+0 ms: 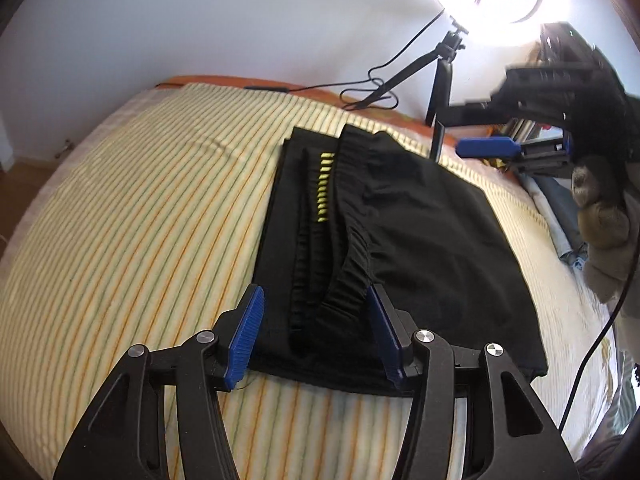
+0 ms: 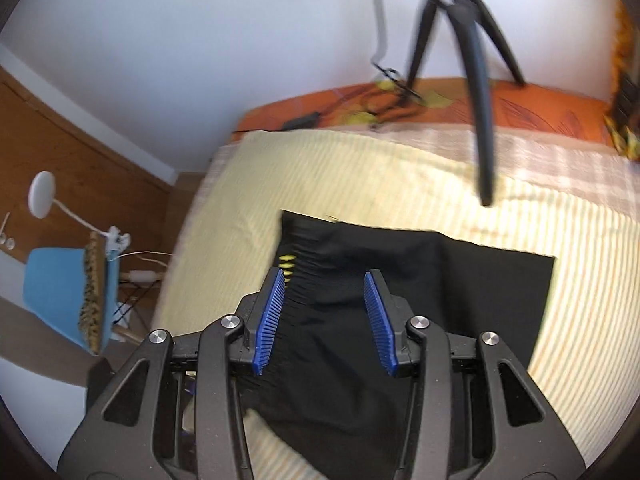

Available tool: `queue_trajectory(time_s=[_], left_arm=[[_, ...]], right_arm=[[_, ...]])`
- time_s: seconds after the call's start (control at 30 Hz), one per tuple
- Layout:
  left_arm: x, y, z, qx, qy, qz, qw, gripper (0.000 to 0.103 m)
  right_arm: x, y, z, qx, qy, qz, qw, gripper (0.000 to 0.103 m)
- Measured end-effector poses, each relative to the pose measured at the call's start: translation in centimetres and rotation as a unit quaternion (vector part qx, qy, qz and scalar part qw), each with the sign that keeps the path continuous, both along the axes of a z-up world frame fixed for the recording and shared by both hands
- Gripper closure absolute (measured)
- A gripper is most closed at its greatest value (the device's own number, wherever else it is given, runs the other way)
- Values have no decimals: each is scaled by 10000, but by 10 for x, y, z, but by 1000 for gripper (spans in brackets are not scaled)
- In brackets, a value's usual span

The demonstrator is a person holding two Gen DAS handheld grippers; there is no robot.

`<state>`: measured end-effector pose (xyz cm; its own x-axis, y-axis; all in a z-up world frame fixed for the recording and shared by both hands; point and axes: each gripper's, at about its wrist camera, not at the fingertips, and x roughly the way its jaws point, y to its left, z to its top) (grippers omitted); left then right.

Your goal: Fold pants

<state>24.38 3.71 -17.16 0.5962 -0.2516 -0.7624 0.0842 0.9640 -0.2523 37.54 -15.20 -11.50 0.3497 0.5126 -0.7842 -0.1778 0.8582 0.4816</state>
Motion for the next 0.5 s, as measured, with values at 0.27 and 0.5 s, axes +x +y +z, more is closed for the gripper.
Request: queue_trajectory(time_s=[0.27,0.5], left_arm=[[-4,5,0,3,-30,44,10000,62],[-5,29,6,-80,-36,386,9992,63]], right_arm=[[19,7,-31,52,78,-20,10000,59],[32,54,-56,-92,157,264,9995,59]])
